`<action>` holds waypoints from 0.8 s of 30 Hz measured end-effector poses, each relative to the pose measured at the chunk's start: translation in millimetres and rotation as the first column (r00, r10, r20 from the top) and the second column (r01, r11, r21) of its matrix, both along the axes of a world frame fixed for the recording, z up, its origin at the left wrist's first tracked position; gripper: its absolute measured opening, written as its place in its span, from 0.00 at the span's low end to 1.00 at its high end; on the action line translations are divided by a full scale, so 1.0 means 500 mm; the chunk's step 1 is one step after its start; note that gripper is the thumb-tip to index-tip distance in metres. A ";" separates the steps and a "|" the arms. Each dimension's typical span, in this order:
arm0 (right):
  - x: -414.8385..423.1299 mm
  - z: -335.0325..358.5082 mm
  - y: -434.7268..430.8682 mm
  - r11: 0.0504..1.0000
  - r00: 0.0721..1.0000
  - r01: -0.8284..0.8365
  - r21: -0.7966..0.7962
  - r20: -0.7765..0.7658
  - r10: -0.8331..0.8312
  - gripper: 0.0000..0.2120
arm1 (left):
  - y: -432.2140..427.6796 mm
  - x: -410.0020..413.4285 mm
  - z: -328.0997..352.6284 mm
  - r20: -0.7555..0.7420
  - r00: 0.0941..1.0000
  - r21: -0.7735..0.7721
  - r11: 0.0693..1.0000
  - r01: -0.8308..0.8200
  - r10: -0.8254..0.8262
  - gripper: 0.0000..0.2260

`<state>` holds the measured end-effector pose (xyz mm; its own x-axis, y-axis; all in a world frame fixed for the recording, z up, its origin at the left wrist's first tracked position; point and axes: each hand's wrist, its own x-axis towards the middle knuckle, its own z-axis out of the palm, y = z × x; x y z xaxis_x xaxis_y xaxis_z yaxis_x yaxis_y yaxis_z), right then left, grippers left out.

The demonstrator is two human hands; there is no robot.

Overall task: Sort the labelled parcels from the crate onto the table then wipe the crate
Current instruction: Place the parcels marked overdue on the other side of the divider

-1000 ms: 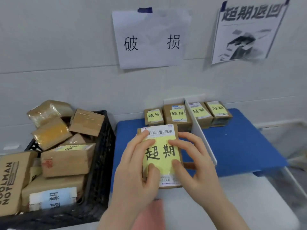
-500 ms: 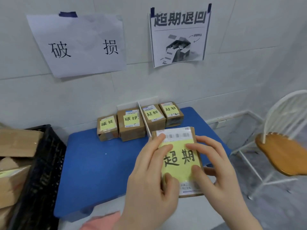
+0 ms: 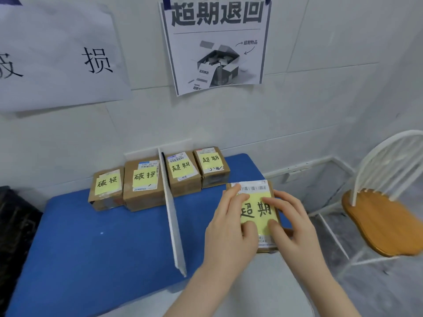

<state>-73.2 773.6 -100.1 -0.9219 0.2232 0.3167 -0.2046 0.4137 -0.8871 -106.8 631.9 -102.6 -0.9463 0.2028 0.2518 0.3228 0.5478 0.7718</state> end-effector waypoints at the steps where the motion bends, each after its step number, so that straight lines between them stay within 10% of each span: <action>1: -0.027 -0.021 0.026 1.000 0.999 -0.016 0.005 0.029 0.016 0.19 | 0.026 -0.021 -0.019 0.042 0.999 -0.006 1.000 -0.006 0.006 0.24; 24: -0.458 -0.290 0.252 0.956 0.888 -0.292 -0.039 0.361 0.286 0.25 | 0.237 -0.365 -0.287 0.320 0.946 -0.136 0.991 -0.009 0.052 0.29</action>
<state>-302.2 899.6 -245.3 -0.9963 -0.0725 -0.0466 0.0138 0.3999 -0.9164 -289.2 750.2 -246.1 -0.9785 0.1833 -0.0946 0.0502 0.6566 0.7525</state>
